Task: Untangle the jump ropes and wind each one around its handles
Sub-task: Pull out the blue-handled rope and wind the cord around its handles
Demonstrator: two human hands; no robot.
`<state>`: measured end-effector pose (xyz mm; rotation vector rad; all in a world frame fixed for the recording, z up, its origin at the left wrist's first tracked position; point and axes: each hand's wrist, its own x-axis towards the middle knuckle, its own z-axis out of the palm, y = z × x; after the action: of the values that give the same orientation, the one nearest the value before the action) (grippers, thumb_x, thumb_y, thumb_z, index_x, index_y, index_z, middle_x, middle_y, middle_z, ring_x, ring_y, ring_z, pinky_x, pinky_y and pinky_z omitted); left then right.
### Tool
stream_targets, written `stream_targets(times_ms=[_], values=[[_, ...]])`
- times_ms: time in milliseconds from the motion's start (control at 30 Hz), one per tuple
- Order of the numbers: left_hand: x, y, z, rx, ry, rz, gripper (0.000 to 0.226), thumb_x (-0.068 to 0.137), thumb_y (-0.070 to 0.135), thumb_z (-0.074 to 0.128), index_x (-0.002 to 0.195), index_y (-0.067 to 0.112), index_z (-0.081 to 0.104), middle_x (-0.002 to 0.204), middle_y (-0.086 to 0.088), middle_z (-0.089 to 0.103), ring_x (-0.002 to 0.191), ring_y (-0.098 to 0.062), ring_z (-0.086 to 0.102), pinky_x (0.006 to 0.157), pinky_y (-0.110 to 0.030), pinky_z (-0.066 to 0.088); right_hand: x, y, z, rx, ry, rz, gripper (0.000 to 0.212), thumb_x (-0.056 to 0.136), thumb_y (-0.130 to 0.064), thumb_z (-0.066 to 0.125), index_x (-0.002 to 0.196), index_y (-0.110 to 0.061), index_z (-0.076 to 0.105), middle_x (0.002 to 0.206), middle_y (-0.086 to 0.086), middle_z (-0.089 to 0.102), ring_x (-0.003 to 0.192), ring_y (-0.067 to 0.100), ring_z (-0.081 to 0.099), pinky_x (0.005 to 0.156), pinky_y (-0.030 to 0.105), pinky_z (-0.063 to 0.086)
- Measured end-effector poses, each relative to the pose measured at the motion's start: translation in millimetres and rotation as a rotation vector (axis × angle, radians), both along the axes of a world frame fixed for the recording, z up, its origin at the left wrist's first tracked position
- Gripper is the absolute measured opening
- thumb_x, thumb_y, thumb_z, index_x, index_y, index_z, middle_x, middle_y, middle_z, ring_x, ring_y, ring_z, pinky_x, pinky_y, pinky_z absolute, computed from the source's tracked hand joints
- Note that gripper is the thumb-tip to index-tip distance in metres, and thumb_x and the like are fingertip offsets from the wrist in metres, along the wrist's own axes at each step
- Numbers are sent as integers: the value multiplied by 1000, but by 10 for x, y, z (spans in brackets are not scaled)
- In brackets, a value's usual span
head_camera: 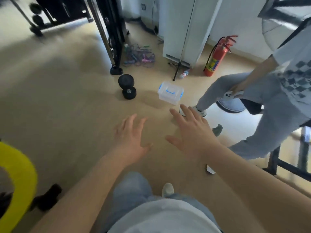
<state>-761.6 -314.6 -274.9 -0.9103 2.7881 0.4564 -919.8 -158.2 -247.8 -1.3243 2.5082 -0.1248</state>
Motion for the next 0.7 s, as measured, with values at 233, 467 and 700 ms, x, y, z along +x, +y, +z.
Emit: stream_targets(times_ms=[233,467,700], values=[[-792,-1220,-236,0,-10,55,92,81,66,60,154,38,13,163,-3,6,150,-25,9,121,-49,12,-894,-1284,-228,24,2,85,90,87,-73,49,158,-34,7,168,6,1,154,30,4,121,52,19],[-1686,-2808,-265,-28,24,28,93,80,66,64,154,38,14,163,-3,8,149,-29,9,119,-51,13,-1711,-2777,-295,43,27,52,89,87,-74,48,157,-33,11,167,8,4,153,33,8,119,53,22],[-2526,-4006,-158,-51,13,-68,94,79,70,59,153,35,12,162,-4,10,151,-27,7,119,-53,15,-2409,-3869,-227,5,-9,-9,88,88,-74,45,157,-34,9,167,8,6,153,34,10,119,53,24]])
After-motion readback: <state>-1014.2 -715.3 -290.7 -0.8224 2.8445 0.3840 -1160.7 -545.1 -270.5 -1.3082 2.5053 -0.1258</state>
